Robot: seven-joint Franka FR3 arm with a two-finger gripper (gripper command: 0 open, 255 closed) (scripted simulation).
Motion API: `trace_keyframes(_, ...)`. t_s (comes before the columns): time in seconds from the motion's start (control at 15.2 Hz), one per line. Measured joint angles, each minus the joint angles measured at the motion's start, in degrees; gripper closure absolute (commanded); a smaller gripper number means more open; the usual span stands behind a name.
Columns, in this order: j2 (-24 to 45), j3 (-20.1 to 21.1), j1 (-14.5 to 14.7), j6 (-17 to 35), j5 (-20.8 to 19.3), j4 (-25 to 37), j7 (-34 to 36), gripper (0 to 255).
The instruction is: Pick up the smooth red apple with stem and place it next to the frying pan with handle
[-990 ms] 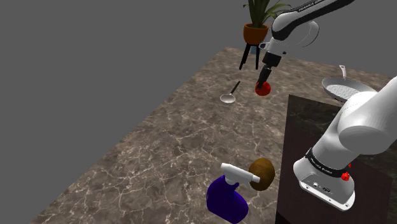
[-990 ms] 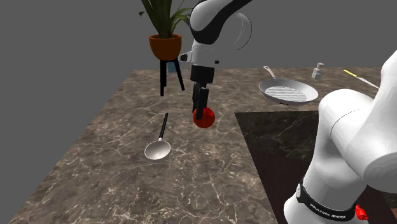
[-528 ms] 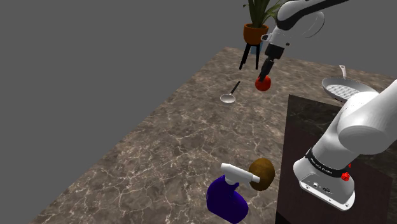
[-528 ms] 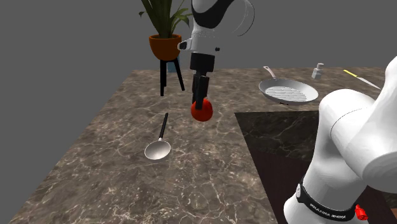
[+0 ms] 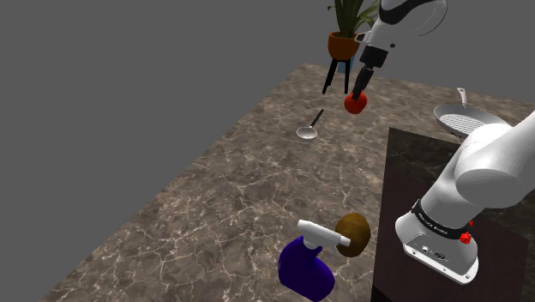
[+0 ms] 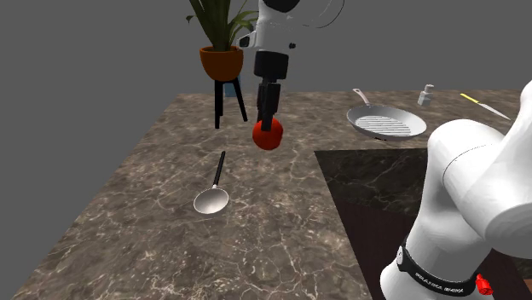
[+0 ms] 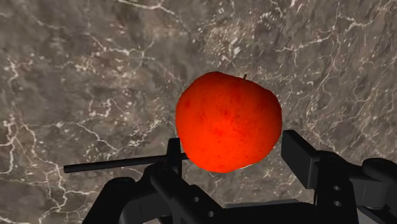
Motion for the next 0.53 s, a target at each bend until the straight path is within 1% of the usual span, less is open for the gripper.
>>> trace_keyframes(0.13,-0.4,0.2,-0.1,-1.3,-0.2,0.9,0.4,255)
trace_keyframes(0.26,-2.2,-0.2,-1.1,-2.1,-1.3,-0.2,-0.1,255)
trace_keyframes(0.53,-6.6,-2.5,-4.5,-4.4,-4.9,-2.7,-2.9,255)
